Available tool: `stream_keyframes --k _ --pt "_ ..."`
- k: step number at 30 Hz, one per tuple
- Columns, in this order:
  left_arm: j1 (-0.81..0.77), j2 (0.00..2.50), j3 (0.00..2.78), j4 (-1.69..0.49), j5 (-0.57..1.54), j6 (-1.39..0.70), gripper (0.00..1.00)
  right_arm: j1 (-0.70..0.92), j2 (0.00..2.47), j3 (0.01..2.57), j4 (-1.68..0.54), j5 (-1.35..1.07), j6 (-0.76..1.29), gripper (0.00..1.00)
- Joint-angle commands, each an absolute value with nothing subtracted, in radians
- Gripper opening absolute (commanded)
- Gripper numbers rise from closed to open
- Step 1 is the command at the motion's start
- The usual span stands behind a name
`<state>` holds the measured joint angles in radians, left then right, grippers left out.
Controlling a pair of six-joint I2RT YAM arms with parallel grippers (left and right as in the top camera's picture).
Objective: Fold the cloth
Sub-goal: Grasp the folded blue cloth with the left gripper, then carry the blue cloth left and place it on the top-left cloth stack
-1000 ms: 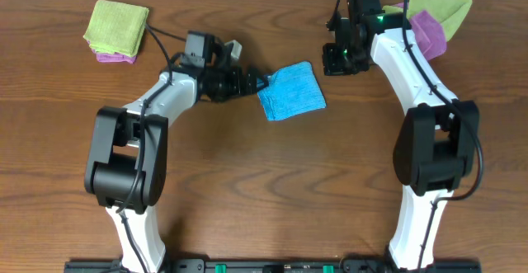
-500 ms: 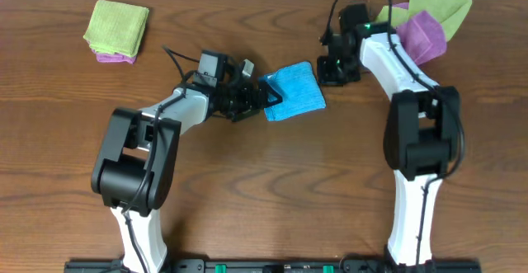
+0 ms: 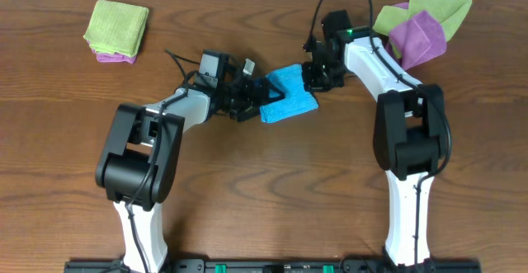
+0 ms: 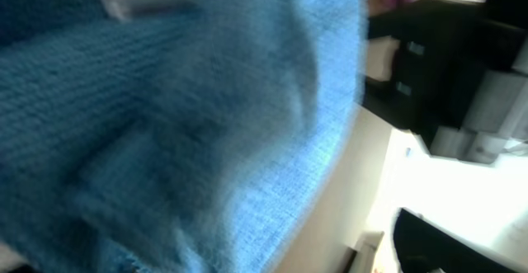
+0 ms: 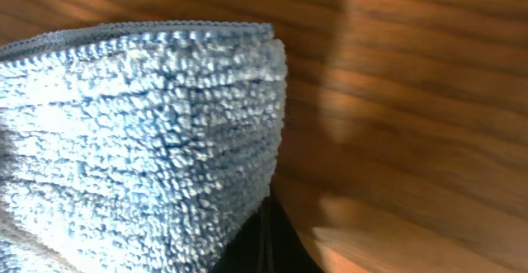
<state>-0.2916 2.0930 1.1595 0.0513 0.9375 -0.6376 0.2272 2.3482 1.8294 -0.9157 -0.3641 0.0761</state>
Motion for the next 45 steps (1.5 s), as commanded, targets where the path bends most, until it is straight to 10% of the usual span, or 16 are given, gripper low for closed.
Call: stream_keyframes --k 1,2,3,30,45 --pt "-0.289 2.158 1.137 0.035 0.883 -0.655 0.41 0.221 2.366 1.823 -0.920 -0.378 0.089 0.01" --pt "-0.281 2.158 1.137 0.036 0.876 -0.655 0.13 0.213 2.366 1.827 -0.928 -0.377 0.089 0.01" --pt "-0.269 2.158 1.137 0.039 0.876 -0.660 0.06 0.203 2.366 1.833 -0.941 -0.377 0.088 0.01" --pt "0.316 2.067 1.623 0.102 0.640 -0.633 0.06 0.138 2.360 2.081 -1.143 -0.345 0.018 0.01" --pt "0.345 2.138 1.623 0.109 0.585 -0.449 0.06 0.138 2.360 2.081 -1.087 -0.345 0.021 0.01"
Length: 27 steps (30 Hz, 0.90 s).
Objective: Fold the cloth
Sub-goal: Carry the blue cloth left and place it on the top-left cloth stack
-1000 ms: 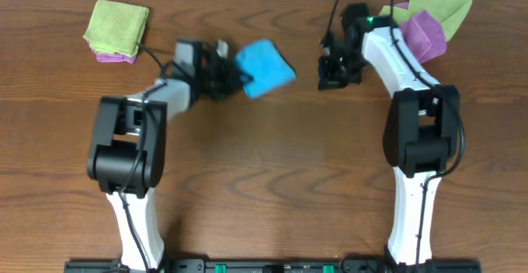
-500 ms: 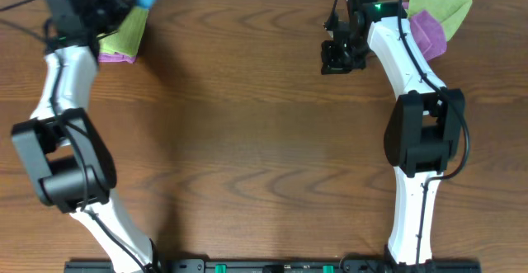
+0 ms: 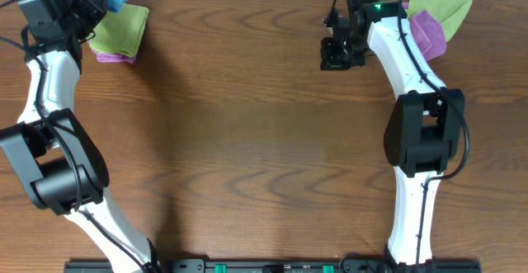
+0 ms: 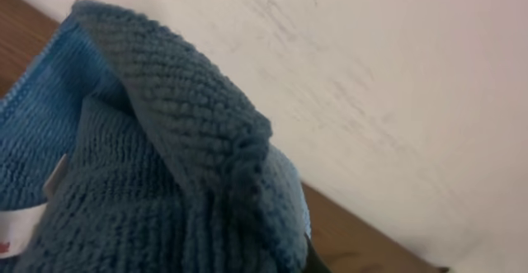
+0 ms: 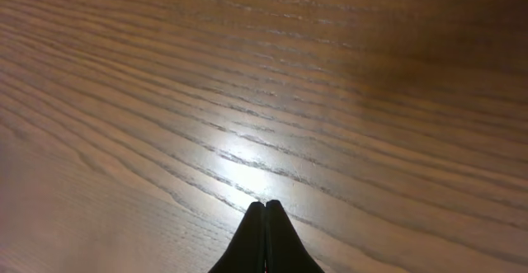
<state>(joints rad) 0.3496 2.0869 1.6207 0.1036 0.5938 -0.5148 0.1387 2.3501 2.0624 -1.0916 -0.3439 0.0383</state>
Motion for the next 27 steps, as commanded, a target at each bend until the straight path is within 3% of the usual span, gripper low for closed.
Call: stream_keyframes --k 1,14,16,18,19,20,21,27 --pt "0.345 2.151 1.623 0.112 0.596 -0.437 0.06 0.138 2.360 2.081 -1.085 -0.345 0.021 0.01" --pt "0.347 2.197 1.623 0.030 0.591 -0.397 0.07 0.138 2.360 2.081 -1.087 -0.345 0.022 0.01" --pt "0.347 2.197 1.623 -0.011 0.591 -0.400 0.25 0.138 2.360 2.081 -1.086 -0.345 0.022 0.02" --pt "0.348 2.197 1.623 -0.064 0.566 -0.400 0.29 0.138 2.360 2.081 -1.087 -0.345 0.022 0.01" --pt "0.348 2.197 1.623 -0.086 0.549 -0.400 0.55 0.138 2.360 2.081 -1.087 -0.345 0.022 0.01" --pt "0.348 2.197 1.623 -0.106 0.533 -0.400 0.90 0.138 2.360 2.081 -1.087 -0.345 0.022 0.01" --pt "0.348 2.197 1.623 -0.123 0.523 -0.406 0.95 0.138 2.360 2.081 -1.087 -0.345 0.022 0.01" --pt "0.368 2.197 1.623 -0.144 0.525 -0.481 0.95 0.138 2.360 2.081 -1.100 -0.345 0.022 0.01"
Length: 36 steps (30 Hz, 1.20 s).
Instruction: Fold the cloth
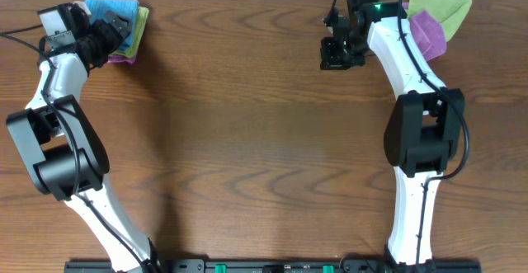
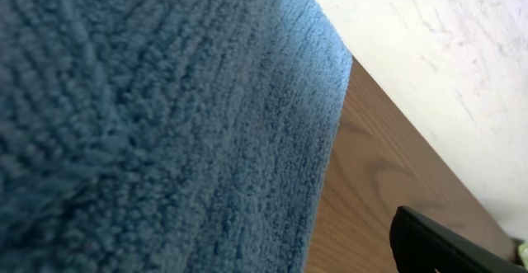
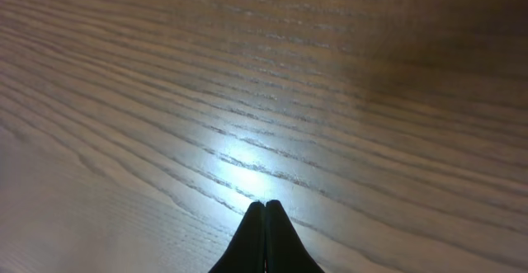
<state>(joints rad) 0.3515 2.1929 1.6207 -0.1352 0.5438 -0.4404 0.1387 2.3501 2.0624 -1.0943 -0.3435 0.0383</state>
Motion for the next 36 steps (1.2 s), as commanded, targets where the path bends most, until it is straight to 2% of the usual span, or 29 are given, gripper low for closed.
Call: stream_keyframes --k 1,7,16,23,28,36 --pt "0.373 2.197 1.623 -0.152 0.525 -0.492 0.95 0.138 2.360 2.081 -1.101 -0.345 0.022 0.01" --pt "0.385 2.188 1.623 -0.210 0.591 -0.502 0.95 0.138 2.360 2.081 -1.101 -0.345 0.022 0.01" --pt "0.404 2.069 1.623 -0.321 0.475 -0.484 0.95 0.137 2.354 2.083 -1.140 -0.344 0.021 0.01" --pt "0.366 1.844 1.623 -0.568 0.313 -0.302 0.95 0.106 2.189 2.084 -1.162 -0.197 -0.001 0.01" --pt "0.266 1.651 1.622 -0.765 0.234 -0.185 0.95 0.070 2.006 2.084 -1.225 -0.117 -0.020 0.02" --pt "-0.089 1.262 1.552 -0.930 0.001 -0.153 0.95 0.054 1.636 2.046 -1.366 -0.142 -0.067 0.02"
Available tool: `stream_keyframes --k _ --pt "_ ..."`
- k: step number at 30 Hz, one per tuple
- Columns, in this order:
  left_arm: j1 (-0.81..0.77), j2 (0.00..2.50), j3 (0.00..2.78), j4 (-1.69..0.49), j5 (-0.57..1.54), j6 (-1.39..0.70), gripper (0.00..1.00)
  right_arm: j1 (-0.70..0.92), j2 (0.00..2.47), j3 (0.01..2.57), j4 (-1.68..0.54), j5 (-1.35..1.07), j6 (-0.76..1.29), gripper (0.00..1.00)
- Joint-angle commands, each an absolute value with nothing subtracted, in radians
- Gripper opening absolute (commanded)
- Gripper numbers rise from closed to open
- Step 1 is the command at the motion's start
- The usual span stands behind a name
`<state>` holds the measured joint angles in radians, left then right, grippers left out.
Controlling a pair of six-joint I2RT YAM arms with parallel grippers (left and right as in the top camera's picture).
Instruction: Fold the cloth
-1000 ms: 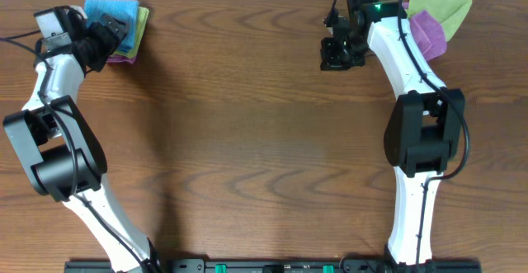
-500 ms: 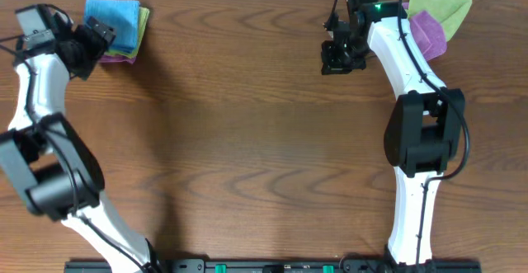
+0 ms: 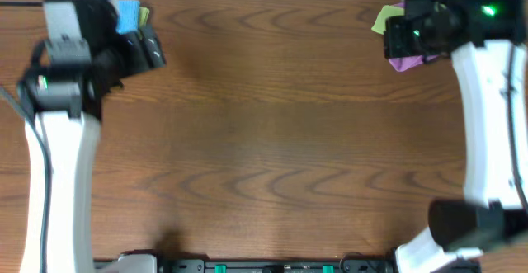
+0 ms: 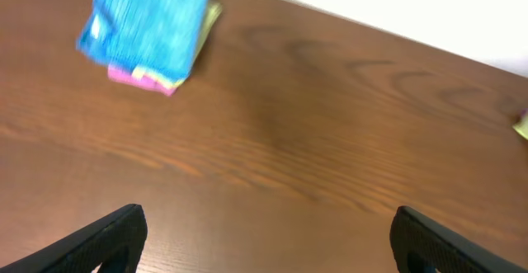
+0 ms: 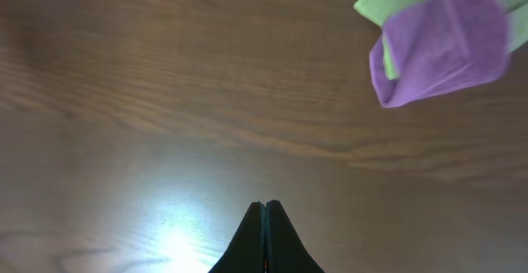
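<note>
The folded blue cloth [image 4: 144, 27] lies on top of a pink and green stack of folded cloths at the far left corner of the table; in the overhead view only a bit of the blue cloth [image 3: 128, 13] shows behind the left arm. My left gripper [image 4: 268, 240] is open wide, drawn back from the stack and above bare wood, with nothing between its fingers [image 4: 111, 233]. My right gripper [image 5: 265, 238] is shut on nothing and hangs over bare wood near the loose cloths at the far right.
A loose purple cloth [image 5: 441, 42] lies over a green cloth at the far right corner. Brown wooden table [image 3: 272, 141] spans the view. A white wall runs behind the back edge. Both arms stand high, close under the overhead camera.
My left gripper has let go of the blue cloth and now stands open, back from the stack. My right gripper, still shut, is now by the purple and green cloths. Both arms stand higher.
Both grippers were at the folded blue cloth in the middle of the table. Then my left gripper held it over the far-left stack while the right hung shut over bare wood. Then the cloth rested on the stack. Now it lies there, released.
</note>
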<state>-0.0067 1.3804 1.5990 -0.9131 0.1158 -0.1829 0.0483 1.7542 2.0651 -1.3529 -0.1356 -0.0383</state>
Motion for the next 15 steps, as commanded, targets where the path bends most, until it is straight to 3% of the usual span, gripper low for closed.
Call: stream_keyframes --k 1,6,11,14,15 --pt "-0.121 1.222 1.530 -0.937 -0.015 -0.153 0.95 0.056 1.588 2.024 -1.366 -0.147 -0.067 0.02" --pt "-0.250 0.950 1.326 -0.976 -0.067 -0.183 0.95 0.060 1.185 1.717 -1.280 -0.148 -0.065 0.02" --pt "-0.251 0.712 1.060 -0.970 0.009 -0.214 0.95 0.060 0.756 1.254 -1.138 -0.153 -0.054 0.02" --pt "-0.251 0.649 1.004 -0.958 0.058 -0.226 0.95 0.060 0.628 1.159 -1.129 -0.173 -0.040 0.02" --pt "-0.251 0.640 1.002 -0.960 0.065 -0.233 0.95 0.060 0.601 1.151 -1.131 -0.172 -0.030 0.13"
